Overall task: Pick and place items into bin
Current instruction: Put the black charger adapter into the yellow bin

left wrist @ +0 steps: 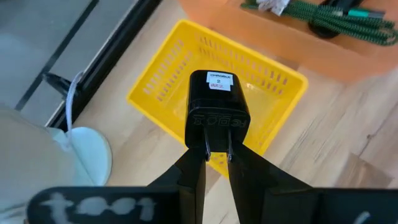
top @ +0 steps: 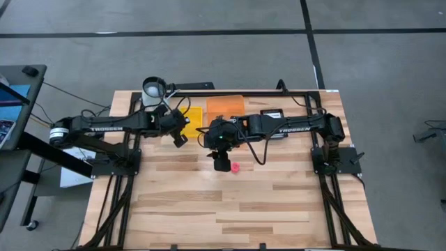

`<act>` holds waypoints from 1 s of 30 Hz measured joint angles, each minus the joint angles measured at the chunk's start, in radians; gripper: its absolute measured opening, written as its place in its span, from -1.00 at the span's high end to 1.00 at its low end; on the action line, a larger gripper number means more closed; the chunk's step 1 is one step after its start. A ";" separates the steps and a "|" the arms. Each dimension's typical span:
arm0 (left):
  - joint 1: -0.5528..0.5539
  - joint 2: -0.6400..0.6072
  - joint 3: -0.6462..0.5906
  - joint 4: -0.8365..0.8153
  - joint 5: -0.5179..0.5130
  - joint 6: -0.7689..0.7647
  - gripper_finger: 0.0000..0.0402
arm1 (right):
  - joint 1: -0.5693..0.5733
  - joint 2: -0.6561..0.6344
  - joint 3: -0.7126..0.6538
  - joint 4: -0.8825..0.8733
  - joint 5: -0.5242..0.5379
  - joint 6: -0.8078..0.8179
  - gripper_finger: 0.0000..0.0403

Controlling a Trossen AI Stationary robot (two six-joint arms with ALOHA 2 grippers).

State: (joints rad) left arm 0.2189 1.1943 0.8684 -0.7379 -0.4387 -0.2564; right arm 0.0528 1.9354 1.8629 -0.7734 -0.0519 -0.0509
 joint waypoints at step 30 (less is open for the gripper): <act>0.165 0.201 0.000 0.111 0.180 0.277 0.72 | 0.000 0.000 0.000 -0.001 0.000 0.000 0.23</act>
State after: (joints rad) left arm 0.3836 1.3949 0.8684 -0.6272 -0.2584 0.0204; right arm 0.0528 1.9354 1.8629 -0.7742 -0.0521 -0.0505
